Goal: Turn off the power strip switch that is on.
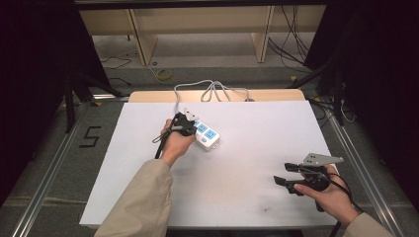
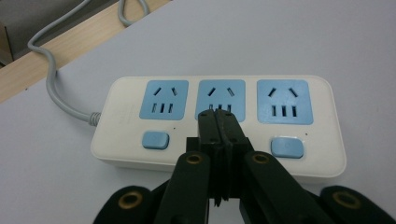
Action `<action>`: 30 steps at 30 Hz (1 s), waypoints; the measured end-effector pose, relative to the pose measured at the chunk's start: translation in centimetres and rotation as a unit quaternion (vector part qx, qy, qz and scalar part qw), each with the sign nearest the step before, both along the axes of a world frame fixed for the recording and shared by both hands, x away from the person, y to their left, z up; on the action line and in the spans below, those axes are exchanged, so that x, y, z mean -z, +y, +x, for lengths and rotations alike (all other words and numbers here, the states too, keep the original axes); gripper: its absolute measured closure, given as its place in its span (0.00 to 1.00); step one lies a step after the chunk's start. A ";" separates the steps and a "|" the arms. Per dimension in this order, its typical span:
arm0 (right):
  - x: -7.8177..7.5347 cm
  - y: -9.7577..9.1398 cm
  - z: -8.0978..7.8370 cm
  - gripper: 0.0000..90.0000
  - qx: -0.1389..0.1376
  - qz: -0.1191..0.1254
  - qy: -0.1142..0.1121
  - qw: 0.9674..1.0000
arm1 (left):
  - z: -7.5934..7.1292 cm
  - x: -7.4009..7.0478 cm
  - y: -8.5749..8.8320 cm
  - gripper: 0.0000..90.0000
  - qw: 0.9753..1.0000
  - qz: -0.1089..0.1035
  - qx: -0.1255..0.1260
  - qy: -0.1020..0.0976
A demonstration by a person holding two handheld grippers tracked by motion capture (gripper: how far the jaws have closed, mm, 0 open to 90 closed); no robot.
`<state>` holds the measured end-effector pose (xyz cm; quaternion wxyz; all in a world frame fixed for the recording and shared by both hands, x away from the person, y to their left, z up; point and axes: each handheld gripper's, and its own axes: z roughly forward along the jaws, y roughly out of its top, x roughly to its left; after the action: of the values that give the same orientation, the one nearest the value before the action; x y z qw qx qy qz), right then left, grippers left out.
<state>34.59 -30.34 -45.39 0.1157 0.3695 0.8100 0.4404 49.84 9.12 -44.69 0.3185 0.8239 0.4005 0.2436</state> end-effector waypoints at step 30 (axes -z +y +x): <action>-0.1 -0.1 0.0 0.34 -0.002 0.007 0.009 1.000 | 2.2 -0.2 -0.8 1.00 0.998 0.029 0.003 0.056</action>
<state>34.55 -30.48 -45.30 0.1049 0.3725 0.8088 0.4428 52.01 8.35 -44.47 0.2721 0.8465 0.4081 0.2072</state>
